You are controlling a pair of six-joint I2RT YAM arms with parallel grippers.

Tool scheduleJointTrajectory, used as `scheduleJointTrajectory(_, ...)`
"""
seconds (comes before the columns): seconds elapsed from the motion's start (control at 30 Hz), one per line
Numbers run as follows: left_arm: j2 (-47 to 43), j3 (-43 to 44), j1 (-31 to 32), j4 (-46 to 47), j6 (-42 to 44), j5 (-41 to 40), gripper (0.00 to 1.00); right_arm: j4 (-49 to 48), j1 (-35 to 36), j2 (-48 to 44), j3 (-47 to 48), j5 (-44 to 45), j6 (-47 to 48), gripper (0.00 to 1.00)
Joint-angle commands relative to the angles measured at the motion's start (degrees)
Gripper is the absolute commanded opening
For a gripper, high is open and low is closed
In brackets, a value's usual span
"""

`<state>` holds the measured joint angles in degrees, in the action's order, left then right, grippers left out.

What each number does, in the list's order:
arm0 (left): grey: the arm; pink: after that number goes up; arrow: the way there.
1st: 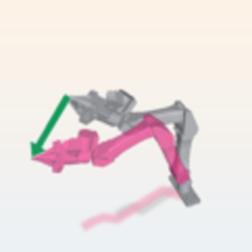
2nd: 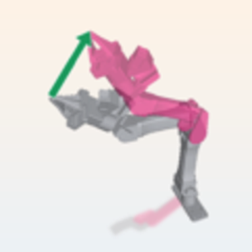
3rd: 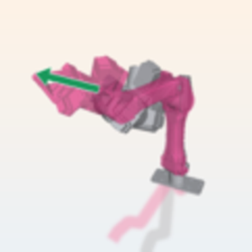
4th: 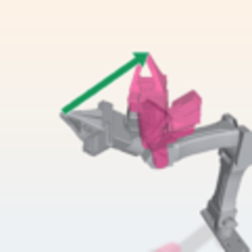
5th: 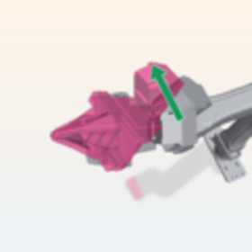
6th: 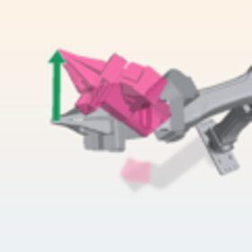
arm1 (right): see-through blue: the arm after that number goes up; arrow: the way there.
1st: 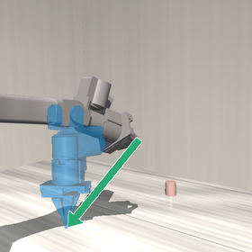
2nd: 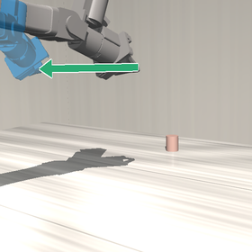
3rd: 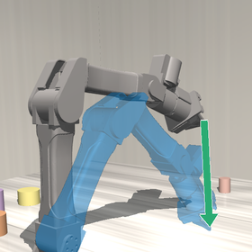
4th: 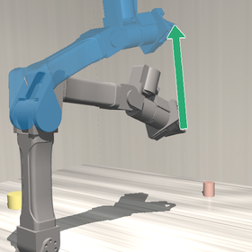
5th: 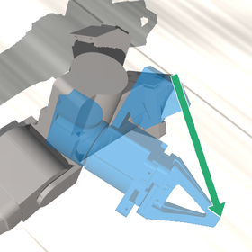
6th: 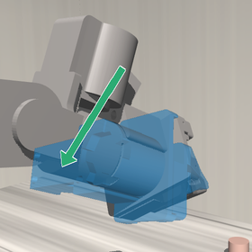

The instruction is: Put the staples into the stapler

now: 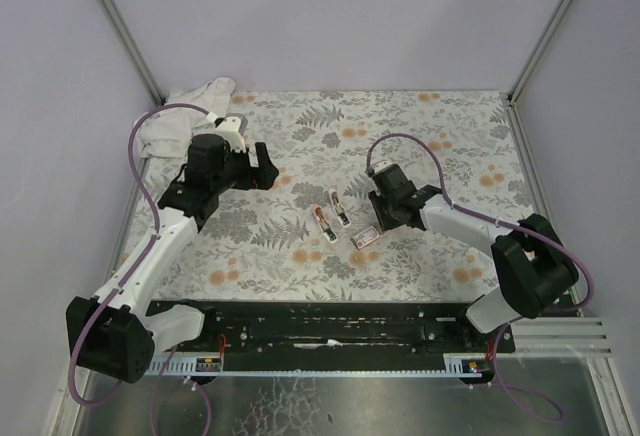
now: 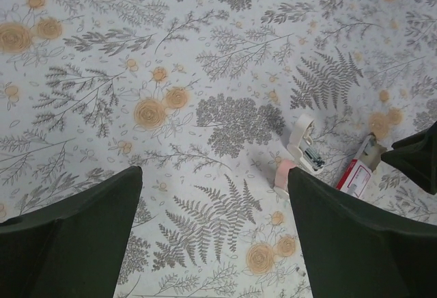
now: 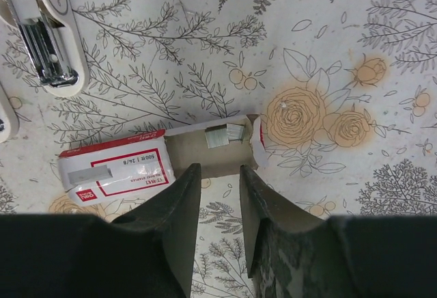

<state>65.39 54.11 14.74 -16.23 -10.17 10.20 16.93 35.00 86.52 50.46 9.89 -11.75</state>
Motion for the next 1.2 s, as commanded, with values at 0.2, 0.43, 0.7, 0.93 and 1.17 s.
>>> scheduleJointTrajectory(0.2, -1.9, -1.2, -0.4, 0.7, -0.3, -3.3, 0.87, -3.0, -0.4, 5.3, 3.8, -2.3, 4.0, 0.36)
scheduleJointTrajectory(0.43, -1.5, -1.4, -0.4, 0.9, -0.8, -2.9, 0.87, -3.9, -0.4, 7.0, 4.2, -2.4, 4.6, 0.37)
scheduleJointTrajectory(0.7, -1.4, -1.3, -0.7, 0.9, -0.8, -2.9, 0.87, -4.2, -0.4, 8.5, 4.4, -1.7, 4.9, 0.36)
scheduleJointTrajectory(0.93, -1.4, -1.2, -1.0, 0.9, -0.9, -2.8, 0.87, -4.2, -0.4, 9.2, 4.3, -1.3, 4.9, 0.34)
scheduleJointTrajectory(1.17, -1.3, -1.2, -1.2, 0.9, -1.0, -2.7, 0.87, -4.2, -0.4, 10.9, 4.5, -0.6, 5.2, 0.31)
